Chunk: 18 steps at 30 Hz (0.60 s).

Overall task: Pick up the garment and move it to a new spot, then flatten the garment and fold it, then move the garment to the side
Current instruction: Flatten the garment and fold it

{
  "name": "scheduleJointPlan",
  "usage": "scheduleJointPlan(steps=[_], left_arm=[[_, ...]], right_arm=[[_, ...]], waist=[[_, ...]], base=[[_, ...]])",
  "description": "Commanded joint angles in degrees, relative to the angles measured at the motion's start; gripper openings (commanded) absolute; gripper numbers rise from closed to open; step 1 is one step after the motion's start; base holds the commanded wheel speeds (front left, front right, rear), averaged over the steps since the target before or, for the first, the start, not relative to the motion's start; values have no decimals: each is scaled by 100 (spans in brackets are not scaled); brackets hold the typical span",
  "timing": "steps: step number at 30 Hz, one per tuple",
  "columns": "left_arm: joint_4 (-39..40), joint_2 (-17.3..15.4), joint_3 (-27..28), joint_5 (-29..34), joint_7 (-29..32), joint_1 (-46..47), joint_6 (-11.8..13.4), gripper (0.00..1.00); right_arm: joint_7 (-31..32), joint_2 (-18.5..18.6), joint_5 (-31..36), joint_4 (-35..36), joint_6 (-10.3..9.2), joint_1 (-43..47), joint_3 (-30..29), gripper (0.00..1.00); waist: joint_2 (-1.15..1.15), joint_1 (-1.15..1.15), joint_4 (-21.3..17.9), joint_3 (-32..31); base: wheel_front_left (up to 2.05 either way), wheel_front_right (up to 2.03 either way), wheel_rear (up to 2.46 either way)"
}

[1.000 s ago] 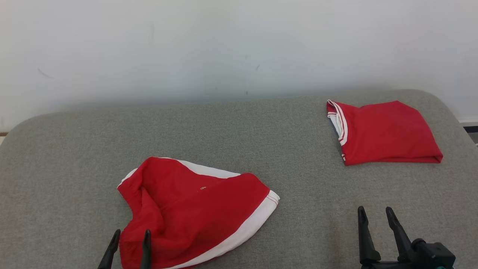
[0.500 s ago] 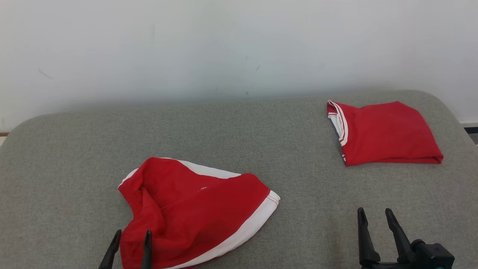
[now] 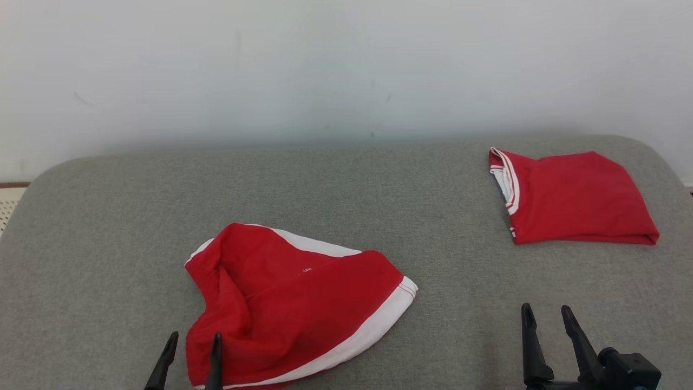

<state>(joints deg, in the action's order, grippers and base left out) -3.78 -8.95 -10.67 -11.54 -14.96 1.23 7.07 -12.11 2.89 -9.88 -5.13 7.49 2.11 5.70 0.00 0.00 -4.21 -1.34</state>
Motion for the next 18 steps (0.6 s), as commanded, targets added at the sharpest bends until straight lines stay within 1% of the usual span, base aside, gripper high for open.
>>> scheduleJointPlan(steps=[1, 5, 10, 12, 13, 18], left_arm=[[-36, -30, -16, 7, -28, 41, -18, 100], [-135, -6, -17, -75, -6, 27, -28, 100], [-485, 31, -64, -208, 1, -8, -147, 100], [-701, 50, -109, -257, -2, 26, -233, 100], [-908, 79, -160, -309, -7, 82, -322, 100], [-1459, 94, -306, -289, -18, 242, -542, 100]], right_arm=[[-2, -1, -27, -28, 1, -11, -15, 100], [32, -1, -4, -158, 1, -187, 39, 100], [107, 63, 51, -528, 1, -514, 274, 100], [148, 141, 12, -748, 1, -686, 394, 100], [143, 226, -55, -1009, 1, -876, 483, 100], [202, 378, -225, -1766, 1, -1300, 773, 100]], waist=[[0, 0, 106, 14], [0, 0, 293, 27], [0, 0, 458, 62], [0, 0, 502, 82], [0, 0, 549, 104], [0, 0, 637, 149]], base=[[0, 0, 0], [0, 0, 0], [0, 0, 0], [0, 0, 0], [0, 0, 0], [0, 0, 0]])
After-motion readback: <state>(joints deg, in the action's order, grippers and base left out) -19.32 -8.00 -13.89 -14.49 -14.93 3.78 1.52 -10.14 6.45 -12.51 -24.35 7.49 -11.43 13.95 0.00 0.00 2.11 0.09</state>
